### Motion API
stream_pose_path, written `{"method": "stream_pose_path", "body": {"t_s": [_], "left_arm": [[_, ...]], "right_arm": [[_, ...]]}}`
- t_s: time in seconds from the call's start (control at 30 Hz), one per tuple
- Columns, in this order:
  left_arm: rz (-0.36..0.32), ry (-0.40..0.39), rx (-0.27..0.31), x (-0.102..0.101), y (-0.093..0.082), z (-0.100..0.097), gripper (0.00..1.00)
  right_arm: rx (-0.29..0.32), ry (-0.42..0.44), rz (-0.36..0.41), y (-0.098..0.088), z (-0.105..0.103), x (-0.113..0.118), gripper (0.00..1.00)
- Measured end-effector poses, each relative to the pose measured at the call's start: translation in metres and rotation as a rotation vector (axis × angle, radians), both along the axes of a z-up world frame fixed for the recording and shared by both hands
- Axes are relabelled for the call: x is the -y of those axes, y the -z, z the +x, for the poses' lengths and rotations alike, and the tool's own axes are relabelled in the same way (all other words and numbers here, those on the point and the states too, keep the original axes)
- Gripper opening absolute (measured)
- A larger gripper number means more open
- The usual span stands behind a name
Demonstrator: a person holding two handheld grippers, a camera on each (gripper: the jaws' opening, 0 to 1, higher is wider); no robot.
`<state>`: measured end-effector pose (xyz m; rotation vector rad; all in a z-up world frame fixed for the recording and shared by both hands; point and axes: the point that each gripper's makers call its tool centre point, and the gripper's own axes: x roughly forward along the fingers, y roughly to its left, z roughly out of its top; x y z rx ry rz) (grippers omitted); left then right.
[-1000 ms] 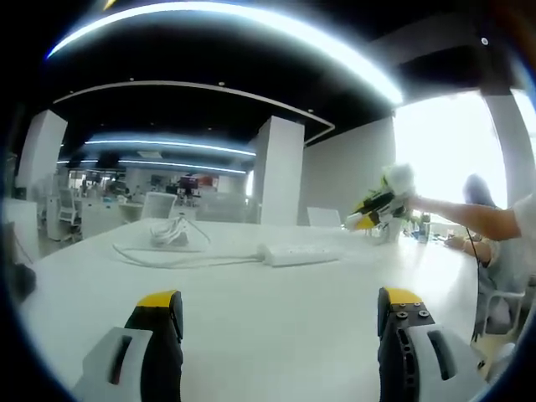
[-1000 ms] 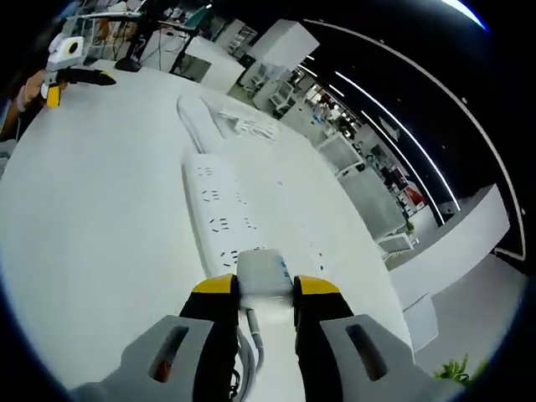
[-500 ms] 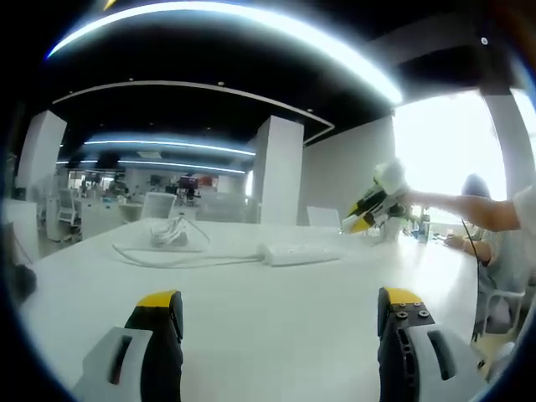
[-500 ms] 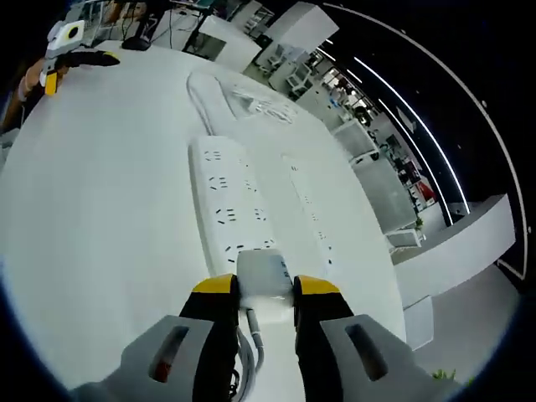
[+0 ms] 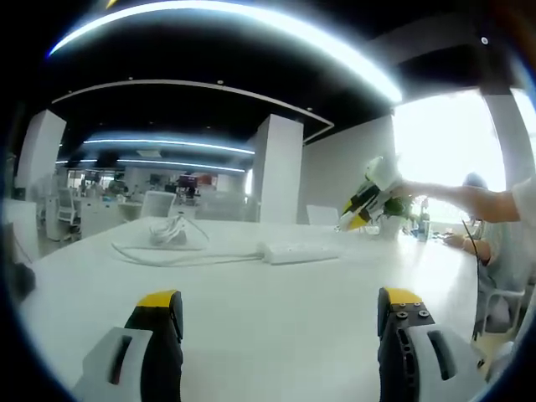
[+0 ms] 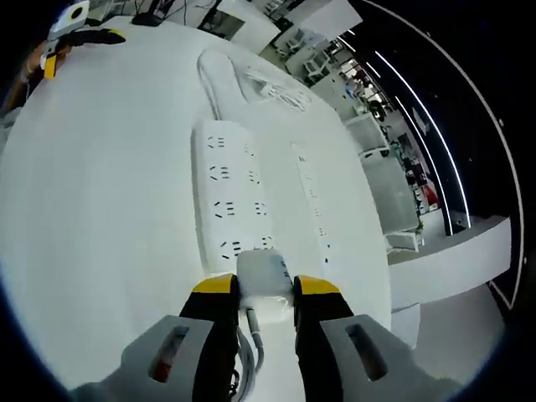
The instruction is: Straighten the power strip on the desk, plug the charger into it
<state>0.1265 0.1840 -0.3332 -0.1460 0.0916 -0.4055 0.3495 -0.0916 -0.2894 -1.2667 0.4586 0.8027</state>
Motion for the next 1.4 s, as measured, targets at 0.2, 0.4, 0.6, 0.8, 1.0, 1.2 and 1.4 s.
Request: {"method": "stream_pose_path", "body": {"t_s": [0.2,0.4,0.6,0.8,1.0,1.2,1.4], "left_arm": [[0.001,-0.003,0.0,-0.001,0.001,0.0,0.99],[0.003,-0.006,-0.003,-0.001,0.002,-0.001,0.99],[0.005,-0.005,-0.002,-0.001,0.001,0.0,0.99],[0.006,-0.008,-0.002,-0.003,0.0,0.0,0.99],[0.005,-0.007,-0.003,-0.002,0.0,0.001,0.99],[0.002,-0.007,-0.005,-0.003,0.001,0.002,0.99],[0.002,-0.004,-0.006,-0.004,0.002,0.004,0.99]], "right_arm": [[-0.021,-0.013,-0.081,0.006,-0.002,-0.005,0.23],[-0.034,-0.028,-0.164,0.011,0.001,-0.009,0.23],[-0.061,-0.022,-0.211,0.014,0.005,-0.014,0.23],[-0.085,-0.019,-0.249,0.016,0.004,-0.016,0.23],[-0.113,-0.015,-0.279,0.018,0.004,-0.017,0.23],[-0.125,-0.013,-0.332,0.023,0.002,-0.016,0.23],[-0.139,-0.015,-0.365,0.027,0.0,-0.019,0.23]]}}
